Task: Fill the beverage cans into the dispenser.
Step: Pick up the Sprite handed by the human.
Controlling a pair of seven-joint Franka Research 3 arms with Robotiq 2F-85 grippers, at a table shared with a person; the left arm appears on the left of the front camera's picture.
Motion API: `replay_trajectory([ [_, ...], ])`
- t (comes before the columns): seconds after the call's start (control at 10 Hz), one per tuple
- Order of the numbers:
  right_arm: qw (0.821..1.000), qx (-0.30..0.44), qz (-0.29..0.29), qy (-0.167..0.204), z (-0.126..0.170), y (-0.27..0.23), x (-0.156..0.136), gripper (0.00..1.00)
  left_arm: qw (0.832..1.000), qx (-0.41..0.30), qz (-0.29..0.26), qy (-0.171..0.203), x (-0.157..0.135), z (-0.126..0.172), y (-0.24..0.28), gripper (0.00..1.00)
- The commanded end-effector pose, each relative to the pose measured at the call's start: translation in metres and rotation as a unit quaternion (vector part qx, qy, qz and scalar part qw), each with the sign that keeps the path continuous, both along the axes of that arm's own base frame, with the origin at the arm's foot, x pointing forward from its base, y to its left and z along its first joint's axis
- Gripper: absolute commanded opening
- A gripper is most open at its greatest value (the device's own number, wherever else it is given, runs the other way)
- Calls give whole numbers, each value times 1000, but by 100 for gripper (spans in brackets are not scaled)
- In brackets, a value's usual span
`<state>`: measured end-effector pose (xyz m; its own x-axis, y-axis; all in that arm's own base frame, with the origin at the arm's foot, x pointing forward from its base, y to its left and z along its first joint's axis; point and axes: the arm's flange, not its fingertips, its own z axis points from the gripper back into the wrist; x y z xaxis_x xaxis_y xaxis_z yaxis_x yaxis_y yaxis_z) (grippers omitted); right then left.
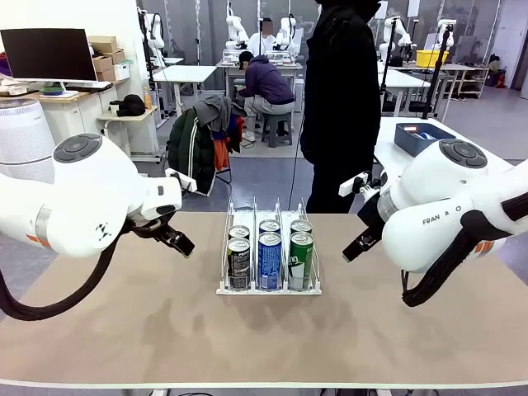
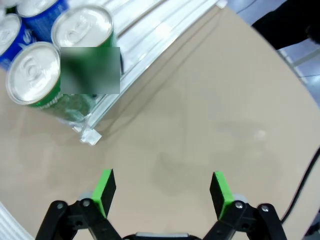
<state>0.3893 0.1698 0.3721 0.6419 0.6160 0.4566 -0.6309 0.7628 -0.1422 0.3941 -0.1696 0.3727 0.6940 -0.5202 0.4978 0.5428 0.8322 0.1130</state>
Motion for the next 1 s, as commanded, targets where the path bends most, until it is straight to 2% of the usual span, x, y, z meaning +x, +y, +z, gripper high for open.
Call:
replay_trajectory([
  [0.0, 998, 22, 36, 36, 23, -16, 4, 100, 998, -45, -4, 40, -6, 17, -4, 100],
  [0.1, 997, 45, 42, 47, 32, -16, 3, 100, 996, -62, -23, 58, -4, 35, 12, 100],
  [0.3, 991, 63, 89, 75, 69, -35, 6, 100, 994, -87, -41, 55, -7, 63, 22, 100],
  [0.4, 989, 80, 99, 68, 87, -40, -5, 100, 991, -84, -80, 72, -16, 82, 33, 100],
  [0.5, 989, 81, 110, 47, 110, -46, -6, 100, 992, -62, -99, 55, -13, 103, 41, 100],
  [0.7, 985, 104, 132, 30, 150, -59, -12, 100, 986, -61, -151, 22, -23, 146, 59, 100],
  [0.9, 985, 112, 132, 10, 185, -76, -16, 100, 989, -29, -144, -6, -33, 178, 71, 100],
])
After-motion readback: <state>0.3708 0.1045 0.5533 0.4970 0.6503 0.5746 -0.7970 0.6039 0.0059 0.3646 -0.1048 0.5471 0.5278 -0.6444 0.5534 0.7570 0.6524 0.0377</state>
